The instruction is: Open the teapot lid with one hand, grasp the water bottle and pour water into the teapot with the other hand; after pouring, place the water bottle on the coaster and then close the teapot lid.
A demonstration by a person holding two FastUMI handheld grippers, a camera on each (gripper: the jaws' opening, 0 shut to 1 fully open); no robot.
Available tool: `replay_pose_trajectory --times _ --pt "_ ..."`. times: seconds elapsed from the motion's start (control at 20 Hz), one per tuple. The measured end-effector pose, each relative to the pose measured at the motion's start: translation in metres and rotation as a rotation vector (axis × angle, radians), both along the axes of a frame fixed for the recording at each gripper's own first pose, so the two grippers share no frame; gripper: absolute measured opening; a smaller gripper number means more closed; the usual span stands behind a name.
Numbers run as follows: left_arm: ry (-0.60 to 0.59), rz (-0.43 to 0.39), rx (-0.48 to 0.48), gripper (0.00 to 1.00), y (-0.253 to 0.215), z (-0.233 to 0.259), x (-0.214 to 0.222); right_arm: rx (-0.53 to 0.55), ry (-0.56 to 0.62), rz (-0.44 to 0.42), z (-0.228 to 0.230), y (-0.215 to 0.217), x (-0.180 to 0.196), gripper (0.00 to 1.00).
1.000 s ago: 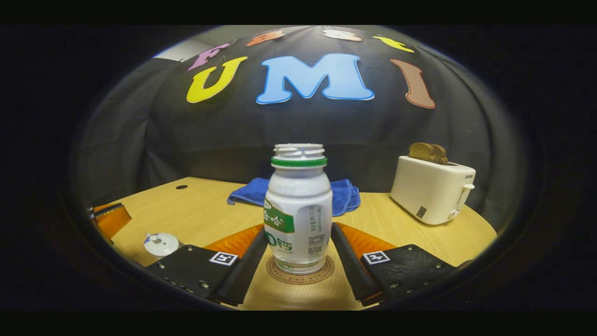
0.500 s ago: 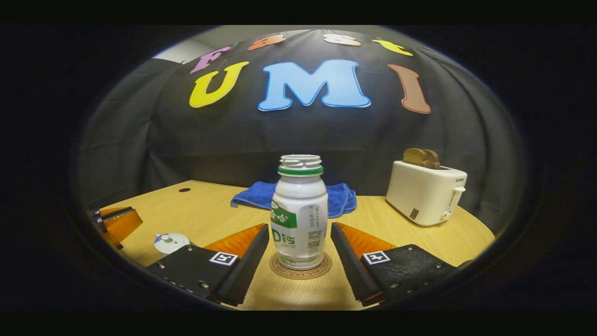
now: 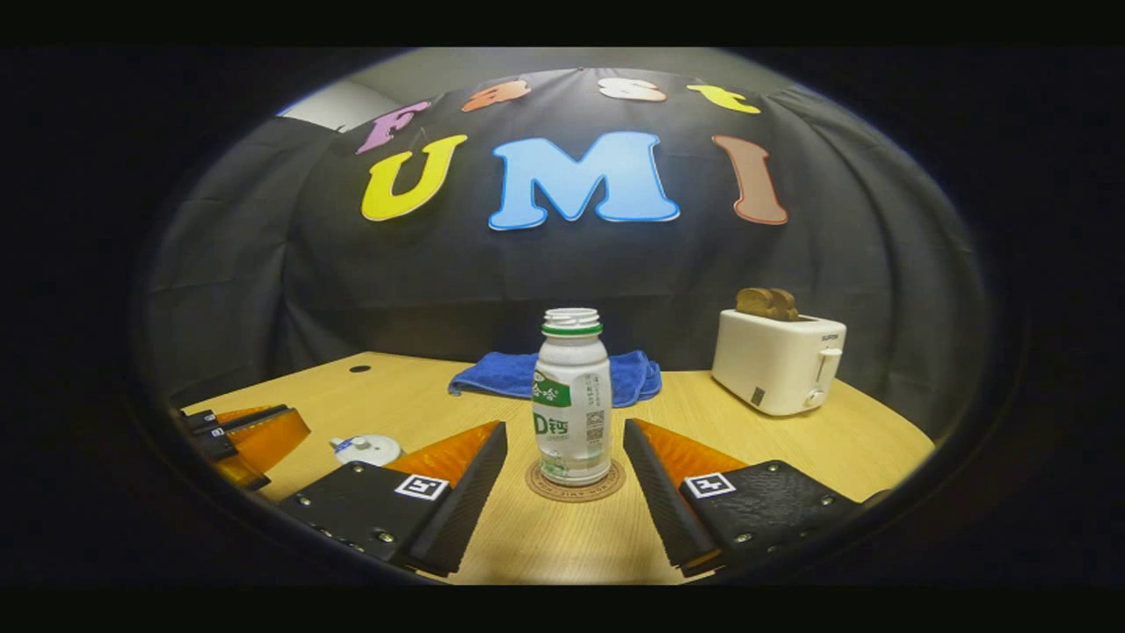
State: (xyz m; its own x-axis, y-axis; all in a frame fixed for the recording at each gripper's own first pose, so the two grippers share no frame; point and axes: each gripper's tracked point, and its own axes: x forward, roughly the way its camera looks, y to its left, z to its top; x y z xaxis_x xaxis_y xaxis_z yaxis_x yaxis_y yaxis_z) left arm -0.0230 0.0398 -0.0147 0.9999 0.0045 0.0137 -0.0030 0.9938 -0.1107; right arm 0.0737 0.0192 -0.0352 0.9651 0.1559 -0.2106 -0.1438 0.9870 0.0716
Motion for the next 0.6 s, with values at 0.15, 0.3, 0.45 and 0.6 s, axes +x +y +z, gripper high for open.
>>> replay_pose_trajectory --times 0.15,0.3,0.45,0.6 --pt "-0.003 -0.012 -0.01 0.02 -0.007 -0.002 -0.016 -0.012 -0.054 -0.045 0.014 -0.006 -0.026 0.83" --pt "-0.007 -0.011 0.007 0.18 -0.014 -0.004 -0.03 -0.019 -0.103 -0.084 0.018 -0.008 -0.052 0.82" --pt "-0.028 -0.001 0.022 1.0 -0.02 0.001 -0.045 -0.03 -0.141 -0.107 0.018 -0.006 -0.074 0.82" --pt "-0.034 0.014 0.031 0.17 -0.024 -0.002 -0.052 -0.043 -0.163 -0.115 0.017 -0.004 -0.088 0.82"
